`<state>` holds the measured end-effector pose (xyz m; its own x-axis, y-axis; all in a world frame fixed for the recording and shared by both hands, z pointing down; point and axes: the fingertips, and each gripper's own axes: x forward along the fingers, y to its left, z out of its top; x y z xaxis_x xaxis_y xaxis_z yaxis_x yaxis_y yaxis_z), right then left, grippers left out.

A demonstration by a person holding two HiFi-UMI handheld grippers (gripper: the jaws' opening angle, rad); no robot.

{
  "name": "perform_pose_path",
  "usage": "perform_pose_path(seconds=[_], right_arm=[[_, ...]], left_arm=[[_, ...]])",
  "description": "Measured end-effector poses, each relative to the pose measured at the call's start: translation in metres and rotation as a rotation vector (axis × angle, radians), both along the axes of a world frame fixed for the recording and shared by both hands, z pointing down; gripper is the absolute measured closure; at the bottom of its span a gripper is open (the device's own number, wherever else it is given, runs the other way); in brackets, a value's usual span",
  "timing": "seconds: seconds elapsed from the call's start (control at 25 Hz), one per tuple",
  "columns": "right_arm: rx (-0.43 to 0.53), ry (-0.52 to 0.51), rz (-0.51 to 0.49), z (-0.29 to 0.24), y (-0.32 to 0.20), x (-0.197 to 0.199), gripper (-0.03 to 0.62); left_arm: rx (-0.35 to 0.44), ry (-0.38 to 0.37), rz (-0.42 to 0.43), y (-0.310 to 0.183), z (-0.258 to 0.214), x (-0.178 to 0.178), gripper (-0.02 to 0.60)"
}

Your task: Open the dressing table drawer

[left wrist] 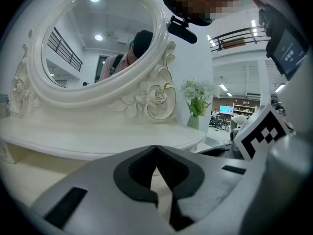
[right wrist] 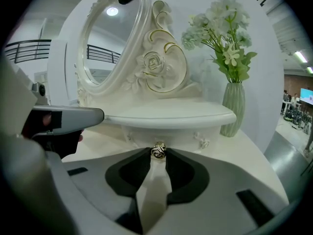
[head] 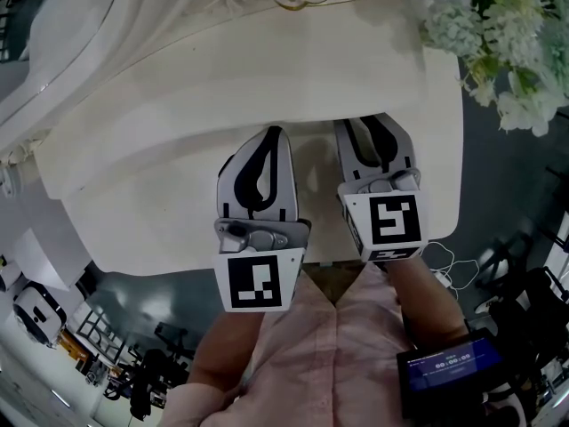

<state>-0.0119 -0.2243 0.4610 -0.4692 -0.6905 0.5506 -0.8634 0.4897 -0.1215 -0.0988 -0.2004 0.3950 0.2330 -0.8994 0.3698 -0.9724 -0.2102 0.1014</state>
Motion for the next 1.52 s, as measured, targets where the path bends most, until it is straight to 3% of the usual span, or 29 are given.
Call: perform_pose_path(seconds=[1.52], right_arm=[[-0.003, -0.011, 0.011, 0.001, 0.026, 0.009, 0.489]], left_arm=[[0.018, -0.006, 0.011, 0.02, -0.006, 0.009, 0.56]])
